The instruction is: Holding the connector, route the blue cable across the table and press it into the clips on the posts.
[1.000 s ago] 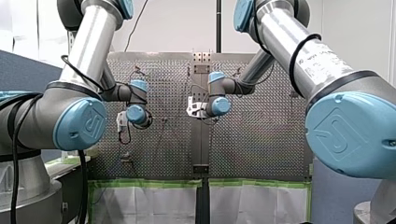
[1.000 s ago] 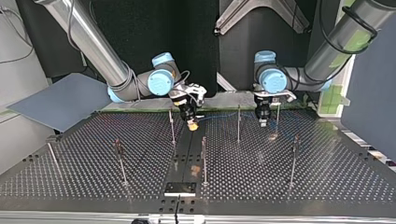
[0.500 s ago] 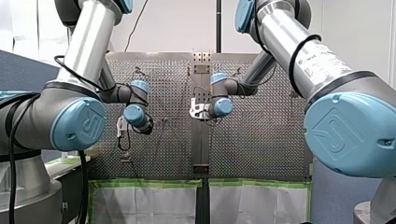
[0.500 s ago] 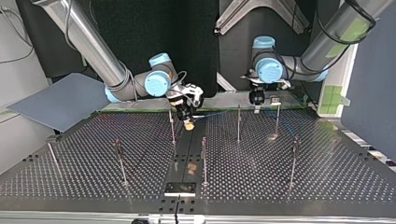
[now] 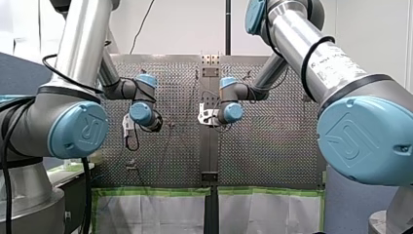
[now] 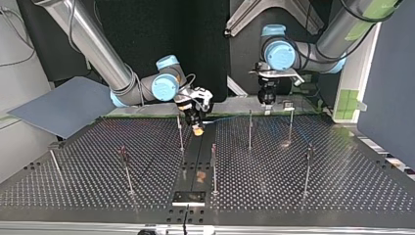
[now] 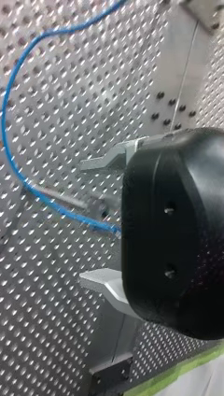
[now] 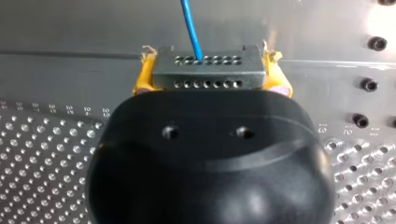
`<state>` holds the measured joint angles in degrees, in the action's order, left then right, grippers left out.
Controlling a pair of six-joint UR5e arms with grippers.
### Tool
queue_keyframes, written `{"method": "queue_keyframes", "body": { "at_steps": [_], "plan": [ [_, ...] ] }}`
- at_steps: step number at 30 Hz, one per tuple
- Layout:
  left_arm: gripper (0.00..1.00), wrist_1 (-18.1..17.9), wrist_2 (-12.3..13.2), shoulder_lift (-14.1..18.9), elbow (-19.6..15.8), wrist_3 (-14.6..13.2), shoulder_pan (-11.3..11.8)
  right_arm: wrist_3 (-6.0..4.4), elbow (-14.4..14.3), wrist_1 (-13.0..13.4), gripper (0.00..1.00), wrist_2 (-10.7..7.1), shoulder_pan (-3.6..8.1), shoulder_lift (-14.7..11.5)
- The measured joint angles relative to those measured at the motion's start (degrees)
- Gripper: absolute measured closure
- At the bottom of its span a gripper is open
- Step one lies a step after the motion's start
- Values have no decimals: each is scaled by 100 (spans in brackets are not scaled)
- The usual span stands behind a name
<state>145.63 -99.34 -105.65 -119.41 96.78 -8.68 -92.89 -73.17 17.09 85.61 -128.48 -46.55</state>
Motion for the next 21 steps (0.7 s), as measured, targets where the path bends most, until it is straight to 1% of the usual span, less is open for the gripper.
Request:
{"method": "queue_keyframes", "body": {
  "at_steps": [4,8,12,16,18,21],
  "plan": [
    [0,-15,9,91,-29,28,-123,-2,0,4,100,4,0,0],
    [0,-123,5,108,-34,150,-291,-3,0,10,100,7,1,0],
    [0,-319,-70,109,-28,348,-500,-5,-1,15,100,-22,2,2],
    [0,-479,-67,106,-6,542,-701,-10,-1,23,100,-52,2,6],
    [0,-498,-46,101,23,616,-825,-12,-1,27,100,-58,3,6],
    [0,-446,-4,49,103,653,-1011,-17,-1,30,100,-75,3,7]
  ]
}}
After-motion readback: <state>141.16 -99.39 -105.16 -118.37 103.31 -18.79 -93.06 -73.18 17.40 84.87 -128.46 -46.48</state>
